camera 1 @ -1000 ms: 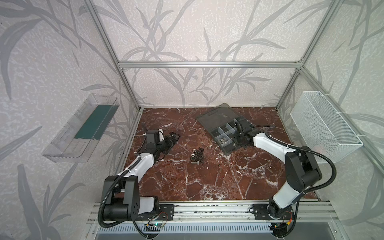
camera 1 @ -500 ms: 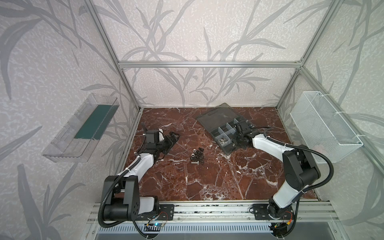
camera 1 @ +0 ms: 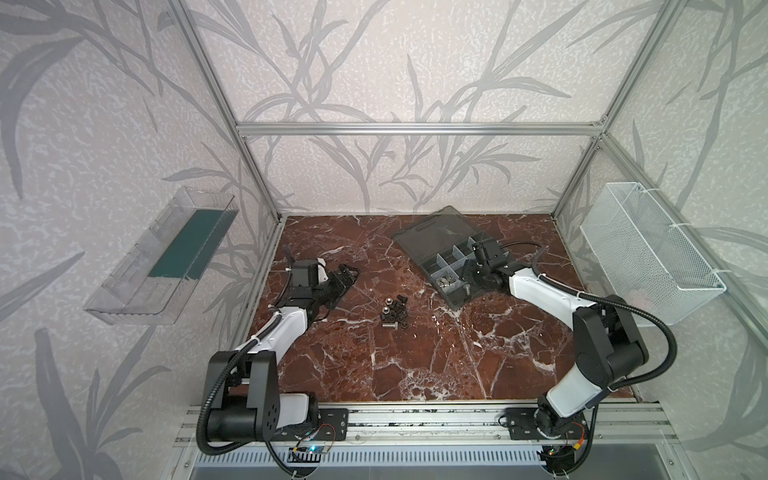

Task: Sort the screws and nuts into containers
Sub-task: 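Lower the bolt into an empty organizer compartment and open the right gripper, then move the right gripper back over the pile of bolts and nuts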

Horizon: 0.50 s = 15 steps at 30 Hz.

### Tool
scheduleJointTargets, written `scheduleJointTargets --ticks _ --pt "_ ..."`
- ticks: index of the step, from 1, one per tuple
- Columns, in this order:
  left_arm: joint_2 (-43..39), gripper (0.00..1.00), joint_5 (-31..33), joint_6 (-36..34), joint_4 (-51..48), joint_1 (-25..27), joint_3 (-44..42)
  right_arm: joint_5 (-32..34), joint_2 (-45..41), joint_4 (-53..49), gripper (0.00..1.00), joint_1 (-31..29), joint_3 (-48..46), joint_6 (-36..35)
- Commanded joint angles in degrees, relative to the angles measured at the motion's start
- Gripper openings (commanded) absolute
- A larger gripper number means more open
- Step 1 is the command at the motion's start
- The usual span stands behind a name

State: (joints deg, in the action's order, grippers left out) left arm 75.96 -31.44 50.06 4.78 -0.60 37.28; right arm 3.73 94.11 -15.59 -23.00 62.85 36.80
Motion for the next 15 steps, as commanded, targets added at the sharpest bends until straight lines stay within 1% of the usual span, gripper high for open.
scheduleJointTargets --ticks 1,3,4,7,9,12,15 --pt "-0.02 0.99 -0.29 0.71 0.48 -0.36 -0.19 -7.97 -3.04 0.42 0.62 -0.35 2.02 -18.86" --pt "-0.09 1.0 -0.33 0.9 0.66 -0.32 -0.37 -14.6 -3.99 1.31 0.62 -0.46 1.43 -26.25" --pt "-0.12 0.99 -0.29 0.95 0.67 -0.35 -0.45 -18.97 -4.51 1.44 0.62 -0.61 1.24 -29.31" --pt "-0.32 0.99 -0.15 1.5 1.18 -0.37 -0.84 -27.42 -5.33 0.4 0.63 -1.93 0.9 -37.16" --pt "-0.4 0.99 -0.2 1.78 1.28 -0.32 -0.98 -29.67 -5.6 0.3 0.63 -3.8 0.46 -41.65" --pt "-0.38 0.99 -0.29 2.14 1.37 -0.31 -0.98 -30.25 -5.36 1.97 0.63 -7.75 -0.82 -47.39" --pt "-0.24 0.99 -0.38 3.02 2.06 -0.36 -1.19 -32.25 -4.52 5.28 0.63 -11.02 -1.99 -49.64"
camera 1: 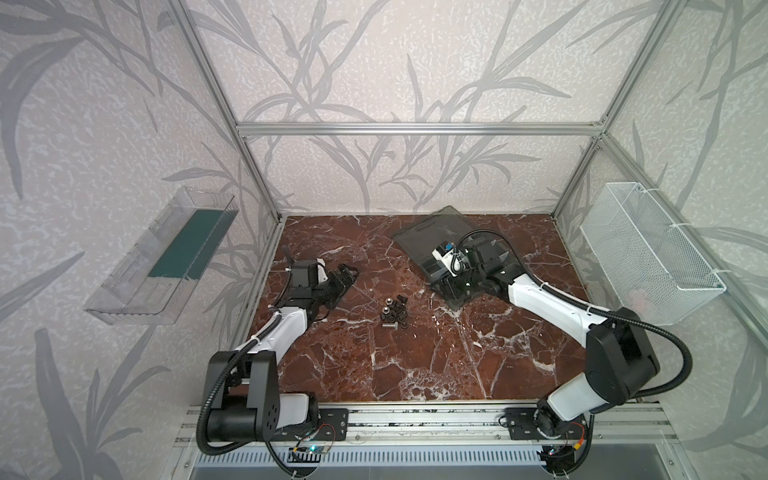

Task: Sort the screws and nuts into containers
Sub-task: 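Move the right gripper back over the pile of bolts and nuts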

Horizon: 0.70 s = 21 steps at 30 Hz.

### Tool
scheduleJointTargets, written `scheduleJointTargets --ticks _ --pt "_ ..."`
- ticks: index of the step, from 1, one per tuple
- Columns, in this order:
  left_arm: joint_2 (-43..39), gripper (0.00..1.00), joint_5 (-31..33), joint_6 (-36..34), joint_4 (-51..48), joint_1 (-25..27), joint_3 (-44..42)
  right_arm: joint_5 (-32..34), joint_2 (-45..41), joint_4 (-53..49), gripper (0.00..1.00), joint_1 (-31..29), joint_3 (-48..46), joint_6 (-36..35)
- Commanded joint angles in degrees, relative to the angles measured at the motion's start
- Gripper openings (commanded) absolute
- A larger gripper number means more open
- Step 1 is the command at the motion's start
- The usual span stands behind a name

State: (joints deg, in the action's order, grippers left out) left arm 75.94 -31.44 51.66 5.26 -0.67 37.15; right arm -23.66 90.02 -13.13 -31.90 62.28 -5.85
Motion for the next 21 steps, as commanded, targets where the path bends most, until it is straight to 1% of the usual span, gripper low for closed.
scheduleJointTargets --ticks 1,7,13,18,21 --pt "-0.1 1.0 -0.47 1.76 1.85 -0.39 -1.26 -5.96 0.03 4.57 0.63 -2.96 -1.78 -6.96" --pt "0.51 1.0 -1.54 3.38 3.39 -0.61 -1.79 -9.83 4.91 11.06 0.63 -6.86 -2.3 -6.09" --pt "0.28 1.0 -2.92 4.73 4.59 -1.8 -2.51 -8.37 11.31 12.38 0.63 -11.23 -0.11 -6.9" --pt "-0.46 1.0 -1.96 3.97 0.9 -2.56 -1.89 -6.71 15.07 13.92 0.63 -14.07 0.77 -7.17" --pt "-0.78 0.99 -2.17 3.89 0.72 -2.89 -1.81 -6.06 16.84 15.04 0.62 -15.31 0.87 -7.51"
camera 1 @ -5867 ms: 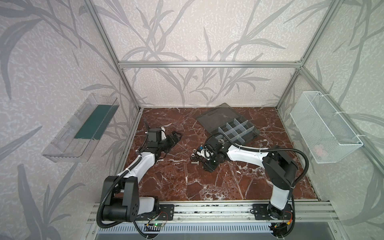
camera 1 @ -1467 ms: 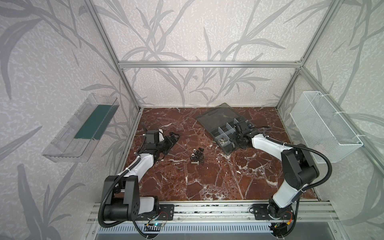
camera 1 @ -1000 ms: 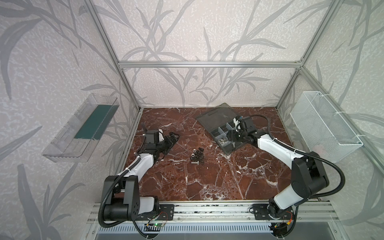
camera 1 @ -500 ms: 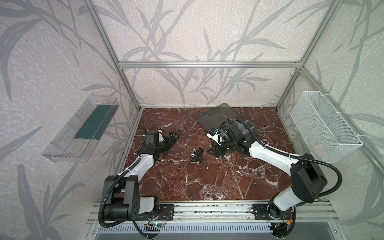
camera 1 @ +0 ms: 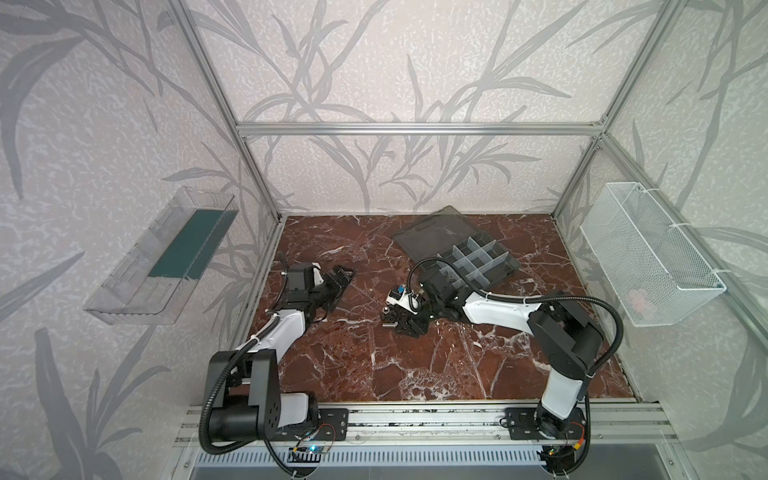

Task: Sort the screws and nuts into containers
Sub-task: 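Move the right gripper back over the pile of bolts and nuts, then lower the right gripper and grasp the other silver hex bolt by its head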

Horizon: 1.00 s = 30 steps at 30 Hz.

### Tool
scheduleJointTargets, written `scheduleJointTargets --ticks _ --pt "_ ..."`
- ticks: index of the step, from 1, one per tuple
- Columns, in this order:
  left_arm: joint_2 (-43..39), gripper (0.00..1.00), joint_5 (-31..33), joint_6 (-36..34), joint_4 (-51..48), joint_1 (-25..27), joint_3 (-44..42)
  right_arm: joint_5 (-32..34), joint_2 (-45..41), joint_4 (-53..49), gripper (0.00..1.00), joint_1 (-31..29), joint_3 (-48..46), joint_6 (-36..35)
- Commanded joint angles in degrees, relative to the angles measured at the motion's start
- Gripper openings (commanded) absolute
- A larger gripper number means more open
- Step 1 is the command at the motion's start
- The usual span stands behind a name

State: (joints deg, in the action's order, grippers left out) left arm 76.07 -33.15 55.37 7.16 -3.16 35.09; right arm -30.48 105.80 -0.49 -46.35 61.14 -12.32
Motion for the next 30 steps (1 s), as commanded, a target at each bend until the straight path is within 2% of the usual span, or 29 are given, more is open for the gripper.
scheduleJointTargets --ticks 1,13,30 --pt "-0.89 0.99 -0.51 0.13 -1.03 -0.48 0.11 1.07 1.68 2.53 0.62 -1.3 2.18 -1.17" --pt "-0.51 0.99 -1.39 0.52 0.4 -1.15 -0.63 7.33 4.43 2.94 0.6 -3.31 2.71 -3.58" --pt "-0.12 1.0 -1.65 0.6 0.92 -1.21 -0.97 8.29 8.31 1.1 0.57 -3.31 4.25 -5.27"
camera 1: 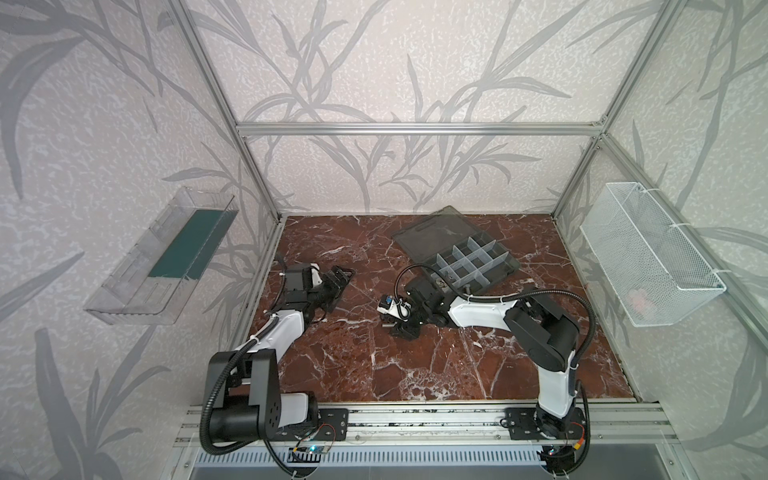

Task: Sort the screws and nuts into containers
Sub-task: 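Lower the right gripper and grasp the other silver hex bolt by its head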

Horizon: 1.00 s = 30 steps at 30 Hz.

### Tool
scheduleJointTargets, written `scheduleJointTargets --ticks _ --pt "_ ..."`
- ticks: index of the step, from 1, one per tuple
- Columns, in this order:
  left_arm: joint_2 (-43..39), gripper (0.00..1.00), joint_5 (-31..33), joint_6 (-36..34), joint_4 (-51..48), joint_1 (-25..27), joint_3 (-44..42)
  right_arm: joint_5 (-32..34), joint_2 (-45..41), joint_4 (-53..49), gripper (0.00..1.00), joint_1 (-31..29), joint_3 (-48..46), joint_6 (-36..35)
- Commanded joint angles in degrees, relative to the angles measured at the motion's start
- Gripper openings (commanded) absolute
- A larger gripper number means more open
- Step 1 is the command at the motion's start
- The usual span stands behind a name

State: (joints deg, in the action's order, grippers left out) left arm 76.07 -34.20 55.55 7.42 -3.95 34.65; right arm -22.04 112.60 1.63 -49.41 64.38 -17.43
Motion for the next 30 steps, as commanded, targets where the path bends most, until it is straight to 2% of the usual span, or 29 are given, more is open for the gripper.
scheduleJointTargets --ticks 1,14,30 --pt "-0.06 1.0 -0.61 0.38 0.6 -0.44 -0.48 -0.23 1.57 -0.94 0.57 -0.26 0.93 -0.04" --pt "0.13 0.99 -0.69 0.5 0.95 -0.54 -0.73 0.62 -1.04 -1.57 0.47 -0.48 -3.22 -0.27" --pt "0.65 1.0 -1.19 1.04 2.56 -0.52 -1.61 2.01 -1.88 0.04 0.45 -3.32 -6.03 2.09"
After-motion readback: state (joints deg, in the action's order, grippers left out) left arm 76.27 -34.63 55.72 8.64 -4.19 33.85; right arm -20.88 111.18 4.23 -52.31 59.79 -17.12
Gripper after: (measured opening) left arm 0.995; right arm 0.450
